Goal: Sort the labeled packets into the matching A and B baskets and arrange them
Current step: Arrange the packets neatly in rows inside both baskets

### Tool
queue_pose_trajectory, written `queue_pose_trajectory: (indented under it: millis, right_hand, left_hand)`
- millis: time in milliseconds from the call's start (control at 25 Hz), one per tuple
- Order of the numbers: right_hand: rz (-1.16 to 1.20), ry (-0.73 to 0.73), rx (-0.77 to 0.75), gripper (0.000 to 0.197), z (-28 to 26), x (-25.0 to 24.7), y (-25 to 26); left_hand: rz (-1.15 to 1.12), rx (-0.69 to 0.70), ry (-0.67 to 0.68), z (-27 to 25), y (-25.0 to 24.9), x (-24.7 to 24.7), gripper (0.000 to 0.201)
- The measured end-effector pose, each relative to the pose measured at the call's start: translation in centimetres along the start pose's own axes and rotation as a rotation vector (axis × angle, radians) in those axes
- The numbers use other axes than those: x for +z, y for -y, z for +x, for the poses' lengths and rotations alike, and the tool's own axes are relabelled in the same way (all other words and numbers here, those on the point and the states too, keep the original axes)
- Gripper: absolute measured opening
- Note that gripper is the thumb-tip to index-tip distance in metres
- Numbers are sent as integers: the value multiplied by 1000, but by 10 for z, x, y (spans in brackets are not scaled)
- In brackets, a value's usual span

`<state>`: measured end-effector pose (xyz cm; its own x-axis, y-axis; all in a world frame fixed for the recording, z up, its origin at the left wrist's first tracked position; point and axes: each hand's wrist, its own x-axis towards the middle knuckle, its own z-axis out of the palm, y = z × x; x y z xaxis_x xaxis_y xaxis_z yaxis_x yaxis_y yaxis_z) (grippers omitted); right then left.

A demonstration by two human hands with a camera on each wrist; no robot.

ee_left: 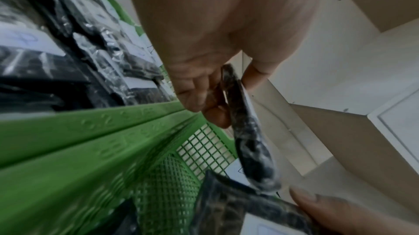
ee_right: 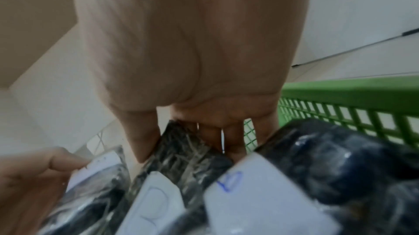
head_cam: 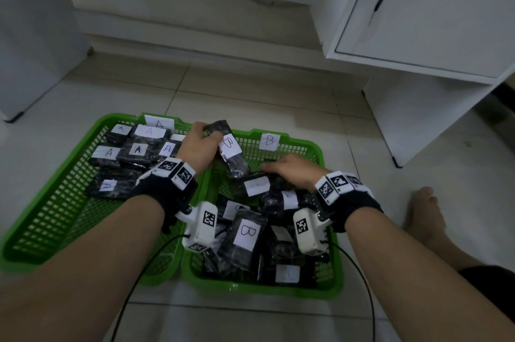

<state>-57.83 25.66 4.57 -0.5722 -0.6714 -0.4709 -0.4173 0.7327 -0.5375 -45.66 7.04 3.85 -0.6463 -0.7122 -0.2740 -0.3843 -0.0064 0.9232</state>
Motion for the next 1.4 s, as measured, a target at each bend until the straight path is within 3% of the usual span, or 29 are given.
queue_pose_trajectory:
  millis: [120, 200, 360, 440, 480, 640, 720, 800, 920, 960, 1080, 1280, 1400]
  right_hand:
    - [51, -55, -14, 60, -15, 1, 0]
    - [13, -172, -47, 52, -24, 4, -1]
    - [-96, -455, -96, 39, -38, 17, -12]
    - [-5, -501, -132, 13, -48, 19, -19]
    - [24, -488, -147, 19, -52, 18, -21]
    - [16, -335, -165, 29, -62, 22, -24]
    - [-54, -295, -167, 29, -62, 34, -28]
    - [-86, -268, -174, 25, -62, 46, -35]
    - [-71, -234, -184, 14, -61, 52, -39]
    - [-49, -218, -188, 12, -61, 51, -39]
    - [11, -154, -178, 40, -62, 47, -39]
    - [110, -204, -214, 51, -57, 47, -42]
    - [134, -230, -215, 69, -54, 45, -35]
  left_hand:
    - [63, 19, 46, -10, -11, -6, 21]
    - [221, 71, 92, -16, -16, -8, 19]
    - [646, 55, 498, -42, -13, -6, 16]
    - [677, -24, 655, -59, -7, -2, 19]
    - [727, -3, 683, -63, -5, 0, 19]
    - [1111, 220, 584, -63, 1, 7, 35]
    - [1320, 316, 599, -60, 7, 14, 41]
    - [1481, 312, 609, -58, 13, 21, 41]
    - [1545, 253, 606, -52, 27, 27, 41]
    - [1537, 252, 613, -50, 27, 27, 42]
    - [1307, 314, 601, -46, 21, 22, 30]
    - [680, 385, 240, -38, 1, -1, 25]
    - [426, 284, 201, -28, -7, -10, 19]
